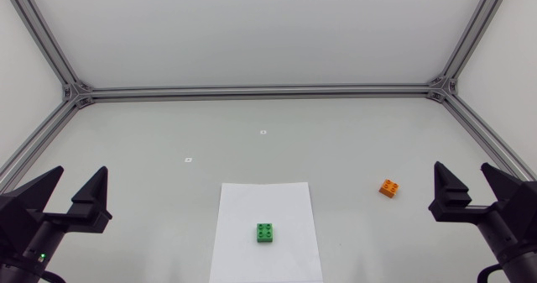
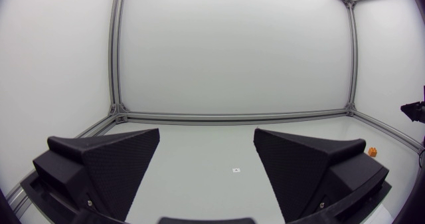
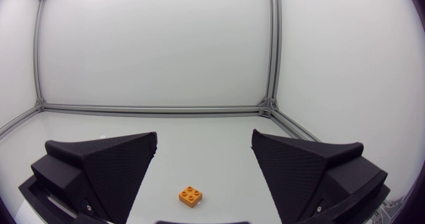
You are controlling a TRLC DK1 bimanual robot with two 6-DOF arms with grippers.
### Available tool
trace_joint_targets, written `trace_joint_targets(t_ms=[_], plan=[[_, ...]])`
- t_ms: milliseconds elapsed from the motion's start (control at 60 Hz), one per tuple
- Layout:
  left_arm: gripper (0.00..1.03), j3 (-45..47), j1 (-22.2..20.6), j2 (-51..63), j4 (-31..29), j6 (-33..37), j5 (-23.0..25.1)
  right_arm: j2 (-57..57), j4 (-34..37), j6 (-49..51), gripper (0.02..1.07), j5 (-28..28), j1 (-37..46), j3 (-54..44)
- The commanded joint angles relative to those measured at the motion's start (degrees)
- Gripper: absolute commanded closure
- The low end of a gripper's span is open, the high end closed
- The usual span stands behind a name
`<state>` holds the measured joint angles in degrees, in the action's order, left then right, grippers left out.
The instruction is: Pick up the orange 2x2 brick with the right arm and stack it on top of the green 2x2 brick in the center
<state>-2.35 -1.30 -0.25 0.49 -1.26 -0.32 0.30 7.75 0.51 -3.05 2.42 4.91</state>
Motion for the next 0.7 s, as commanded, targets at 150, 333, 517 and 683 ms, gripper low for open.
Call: trace_joint_targets(t_ms=[150,333,517,683], plan=[[0.04,2.35,0.16,-0.45,-0.84,0.73,0.23,8.05,-1.68,2.04,0.06,-0.03,-1.62,7.75],[0.04,2.35,0.16,-0.45,-0.76,0.73,0.23,17.11,-3.00,2.12,0.06,-0.73,-1.62,14.34],[0.04,2.35,0.16,-0.45,-0.84,0.73,0.23,29.15,0.51,2.12,0.06,-0.73,-2.42,23.48],[0.04,2.35,0.16,-0.45,-0.84,0.73,0.23,40.40,3.59,-0.51,0.06,-0.55,-2.85,30.07]])
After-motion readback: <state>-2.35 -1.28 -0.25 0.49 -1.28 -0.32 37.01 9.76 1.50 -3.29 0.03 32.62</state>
